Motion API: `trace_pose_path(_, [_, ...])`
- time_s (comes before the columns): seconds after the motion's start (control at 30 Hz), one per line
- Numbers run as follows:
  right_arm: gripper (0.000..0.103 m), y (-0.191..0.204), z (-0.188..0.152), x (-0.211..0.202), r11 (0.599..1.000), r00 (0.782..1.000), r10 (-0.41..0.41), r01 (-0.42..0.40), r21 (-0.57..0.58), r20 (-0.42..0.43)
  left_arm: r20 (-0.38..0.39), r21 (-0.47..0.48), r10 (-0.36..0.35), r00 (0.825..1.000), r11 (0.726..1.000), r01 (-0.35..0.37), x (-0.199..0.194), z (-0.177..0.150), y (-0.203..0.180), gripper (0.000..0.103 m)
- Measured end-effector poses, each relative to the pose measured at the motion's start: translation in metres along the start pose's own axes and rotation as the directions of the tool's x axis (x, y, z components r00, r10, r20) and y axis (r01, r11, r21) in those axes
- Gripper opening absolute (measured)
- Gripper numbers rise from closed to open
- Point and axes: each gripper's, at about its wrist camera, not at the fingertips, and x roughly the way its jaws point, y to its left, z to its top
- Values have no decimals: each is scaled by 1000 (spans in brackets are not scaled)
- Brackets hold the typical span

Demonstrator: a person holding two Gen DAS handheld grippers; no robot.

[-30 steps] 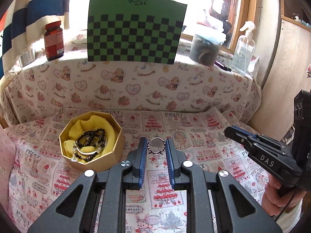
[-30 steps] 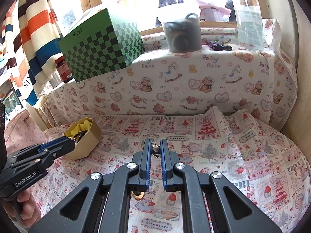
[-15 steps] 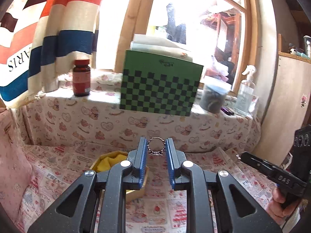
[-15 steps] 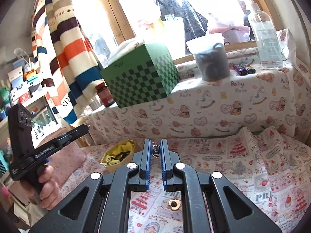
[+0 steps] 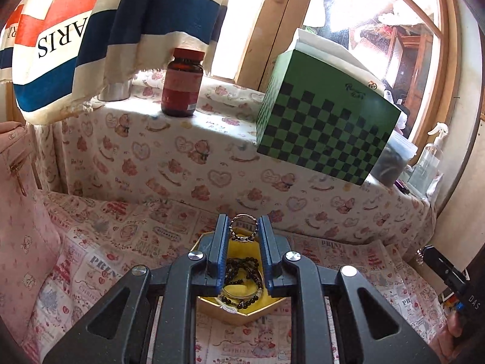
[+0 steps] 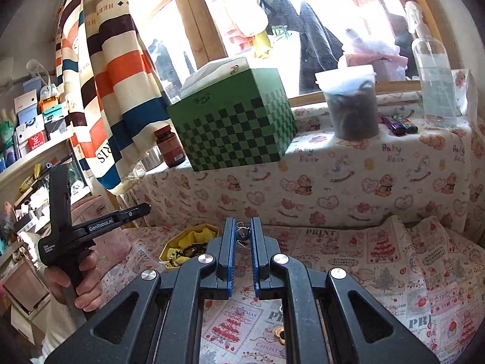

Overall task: Organize jewelry
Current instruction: 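Carry both items over the gold box and open both tools to drop them, then move the right tool to the copper pendant while the left tool moves to the small silver ring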

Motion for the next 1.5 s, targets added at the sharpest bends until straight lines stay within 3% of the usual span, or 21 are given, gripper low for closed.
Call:
trace_pose_path(0.2, [10,31,14,27,999,999,53,-53,-4,-13,-56,-76,-18,998,997,14,11,-1,17,18])
trace_pose_path(0.63, [10,71,9,109,991,988,124,-120,50,-88,-134,-239,-136,982,966,101,33,-5,47,18])
trace_pose_path(1.07, [10,64,-21,146,988,972,148,-138,67,-182,-142,-222,-113,983,972,80,34,-6,44,19])
trace_pose_path(1.3, [11,66,-26,151,985,965,168,-159,59,-202,-96,-207,-82,992,976,61,21,-3,43,33])
trace_pose_path(1.33, [12,66,-25,152,986,964,163,-154,57,-210,-86,-199,-72,994,979,54,18,-2,41,33])
trace_pose_path(1.4, [28,64,-24,150,989,968,144,-135,57,-205,-66,-175,-51,997,984,39,13,-1,36,35])
trace_pose_path(1.5, [35,62,-17,142,996,981,86,-81,38,-172,-38,-154,-33,999,988,27,6,0,31,37])
